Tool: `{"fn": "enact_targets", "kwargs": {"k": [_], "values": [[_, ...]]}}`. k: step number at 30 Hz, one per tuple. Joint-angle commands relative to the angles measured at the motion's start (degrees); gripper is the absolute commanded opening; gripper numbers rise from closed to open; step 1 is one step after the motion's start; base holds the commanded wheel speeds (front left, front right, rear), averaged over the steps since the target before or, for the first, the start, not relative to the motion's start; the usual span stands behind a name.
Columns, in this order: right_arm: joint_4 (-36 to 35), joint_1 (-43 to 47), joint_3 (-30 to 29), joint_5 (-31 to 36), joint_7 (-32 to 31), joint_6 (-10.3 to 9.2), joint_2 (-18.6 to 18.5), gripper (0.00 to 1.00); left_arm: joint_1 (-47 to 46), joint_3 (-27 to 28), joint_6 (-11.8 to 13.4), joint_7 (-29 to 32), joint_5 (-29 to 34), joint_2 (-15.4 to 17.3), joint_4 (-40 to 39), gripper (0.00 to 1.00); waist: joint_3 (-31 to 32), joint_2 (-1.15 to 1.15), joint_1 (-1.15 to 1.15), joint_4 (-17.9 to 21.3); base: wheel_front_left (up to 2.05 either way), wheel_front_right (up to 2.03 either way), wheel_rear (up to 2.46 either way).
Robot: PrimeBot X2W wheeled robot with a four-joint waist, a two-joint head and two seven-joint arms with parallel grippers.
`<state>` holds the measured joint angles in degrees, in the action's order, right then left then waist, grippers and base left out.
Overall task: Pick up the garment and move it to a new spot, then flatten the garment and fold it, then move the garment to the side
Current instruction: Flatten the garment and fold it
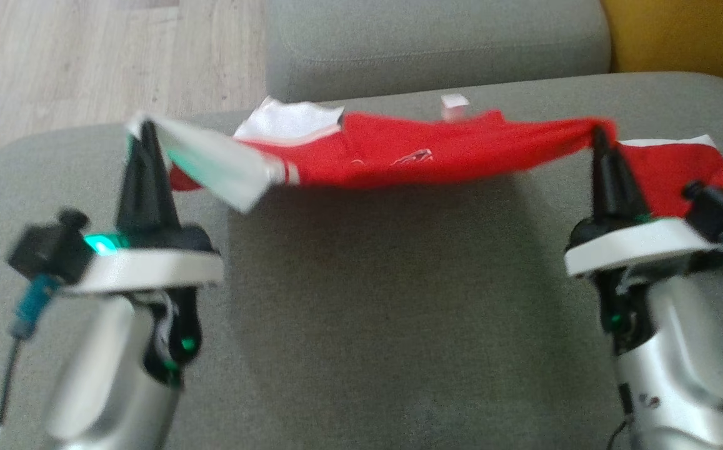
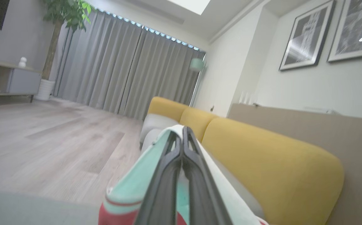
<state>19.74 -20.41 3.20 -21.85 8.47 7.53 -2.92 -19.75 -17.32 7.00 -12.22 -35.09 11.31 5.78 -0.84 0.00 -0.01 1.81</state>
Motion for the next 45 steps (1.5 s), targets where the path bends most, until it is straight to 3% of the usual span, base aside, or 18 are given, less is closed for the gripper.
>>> {"fn": "enact_targets", "kwargs": {"k": [1, 7, 18, 22, 26, 32, 39, 45], "values": [[-2.90, -2.27, 0.82, 0.49, -0.39, -0.04, 0.04, 0.00, -4.78, 2.95, -0.08, 0.08, -0.34, 1.65, -2.72, 0.00, 0.41, 0.00, 0.01, 0.10, 0.00, 0.00, 0.00], [-15.86, -4.71, -2.40, 3.43, -6.20, -0.04, 0.02, 0.00, -10.27, 5.03, 0.68, 1.85, -1.72, 2.11, -9.05, 0.00, 1.50, 0.00, 0.01, 0.17, 0.00, 0.00, 0.00], [-41.49, -2.37, -6.24, 9.44, -22.77, -0.04, -0.22, 0.00, -11.55, 7.86, 6.52, 8.44, -5.22, 1.44, -33.49, 0.00, 0.09, 0.00, 0.01, 0.08, 0.00, 0.00, 0.00], [-45.02, -3.45, -8.38, 9.28, -27.65, -0.04, -0.06, 0.00, -14.77, 8.32, 6.57, 11.94, -6.03, 3.26, -32.44, 0.00, -2.77, 0.00, 0.01, -0.03, 0.00, 0.00, 0.00], [-39.20, -9.16, -10.18, 3.16, -29.53, -0.04, 0.01, 0.00, -21.30, 8.91, 3.94, 14.40, -8.42, 4.81, -22.37, 0.00, -7.77, 0.00, 0.01, 0.00, 0.00, 0.00, 0.00], [-22.11, -25.62, -8.72, 5.56, -27.04, -0.04, -0.36, 0.00, -36.83, 9.42, -2.15, 14.18, -8.30, 8.30, 1.50, 0.00, -16.43, 0.00, 0.01, -0.09, 0.00, 0.00, 0.00], [1.16, -48.16, -7.25, 11.33, -14.25, -0.04, -2.65, 0.00, -57.84, 8.25, -7.30, 7.25, -4.01, 9.50, 22.13, 0.00, -21.66, 0.00, 0.01, -0.46, 0.00, 0.00, 0.00], [12.41, -54.89, -5.80, 14.64, -4.42, -0.04, -3.98, 0.00, -64.30, 6.35, -10.43, 1.95, -1.97, 8.46, 31.08, 0.00, -22.02, 0.00, 0.01, -1.19, 0.00, 0.00, 0.00]]}}
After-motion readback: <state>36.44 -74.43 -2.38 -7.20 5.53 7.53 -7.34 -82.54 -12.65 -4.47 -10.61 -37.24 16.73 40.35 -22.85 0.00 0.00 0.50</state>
